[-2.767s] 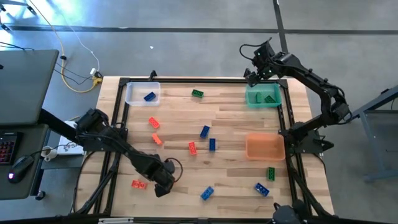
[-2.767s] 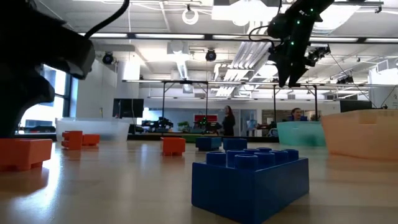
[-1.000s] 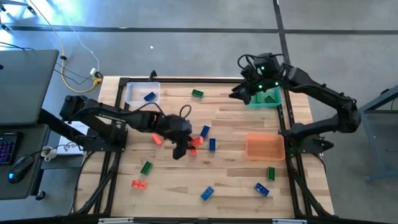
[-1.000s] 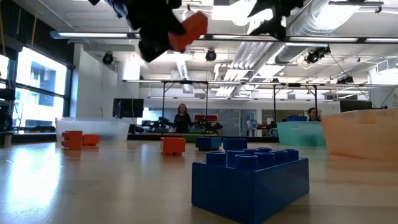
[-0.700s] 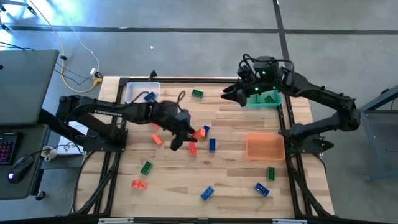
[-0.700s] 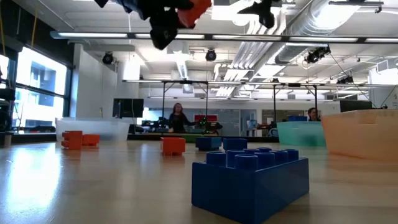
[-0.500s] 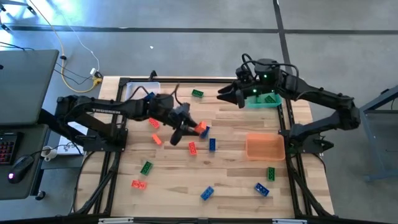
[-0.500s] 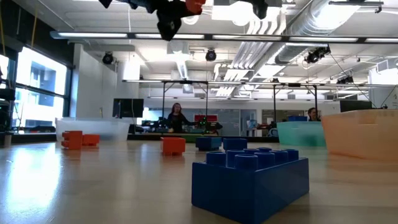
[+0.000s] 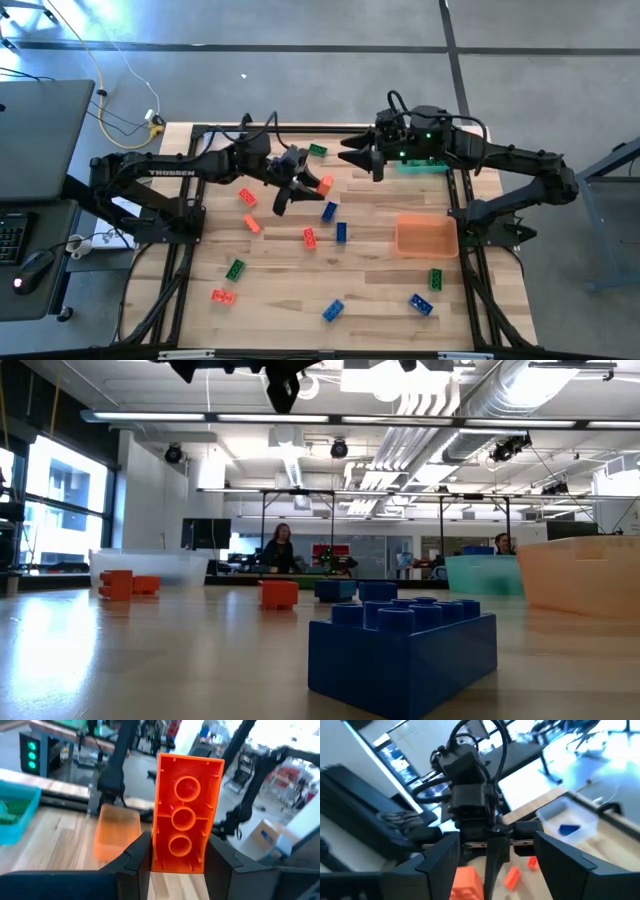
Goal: Sort & place blocks by color
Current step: Put the orange game piece into the orange bin
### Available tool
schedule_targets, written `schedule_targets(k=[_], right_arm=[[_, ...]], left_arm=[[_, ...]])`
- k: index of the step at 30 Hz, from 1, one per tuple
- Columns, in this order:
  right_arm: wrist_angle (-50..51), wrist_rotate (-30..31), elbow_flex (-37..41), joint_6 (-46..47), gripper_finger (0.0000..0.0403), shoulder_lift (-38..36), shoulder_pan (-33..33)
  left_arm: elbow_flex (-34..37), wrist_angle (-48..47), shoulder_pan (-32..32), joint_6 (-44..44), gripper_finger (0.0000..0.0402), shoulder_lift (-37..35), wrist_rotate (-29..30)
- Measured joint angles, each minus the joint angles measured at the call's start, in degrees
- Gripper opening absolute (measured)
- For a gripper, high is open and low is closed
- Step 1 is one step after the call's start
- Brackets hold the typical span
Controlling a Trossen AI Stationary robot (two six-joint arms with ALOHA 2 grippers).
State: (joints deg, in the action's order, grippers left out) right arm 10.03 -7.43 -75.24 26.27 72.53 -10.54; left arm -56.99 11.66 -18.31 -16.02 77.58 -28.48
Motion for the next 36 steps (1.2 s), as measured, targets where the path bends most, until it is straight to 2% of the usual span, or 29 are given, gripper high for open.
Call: schedule_targets(k=[6, 11, 19, 27, 32, 36], right_arm=[[-2.81, 4.77, -0.02, -6.45, 0.0255, 0.92, 3.85], [-5.21, 5.71, -0.02, -6.65, 0.0255, 3.31, 5.21], [-9.92, 7.37, -0.02, -5.61, 0.0256, 6.55, 6.08], [-8.71, 7.40, -0.04, -8.86, 0.0256, 7.46, 8.15], [-8.10, 11.56, -0.02, -9.85, 0.0256, 7.24, 8.93], [-7.22, 11.81, -0.02, -9.87, 0.0254, 8.07, 8.94]], left_arm=[[0.00, 5.15, -2.19, -2.40, 0.0107, 0.04, -1.29], [0.00, 8.88, -2.60, -2.64, 0.0107, 0.04, -2.14], [0.05, 8.47, -2.34, -1.58, 0.0107, 0.08, -0.04], [0.04, 8.33, -3.06, -3.99, 0.0107, 0.05, 0.23], [0.04, 7.89, -3.04, -4.43, 0.0107, 0.07, -0.93], [0.04, 7.88, -3.12, -4.43, 0.0107, 0.07, -0.95]])
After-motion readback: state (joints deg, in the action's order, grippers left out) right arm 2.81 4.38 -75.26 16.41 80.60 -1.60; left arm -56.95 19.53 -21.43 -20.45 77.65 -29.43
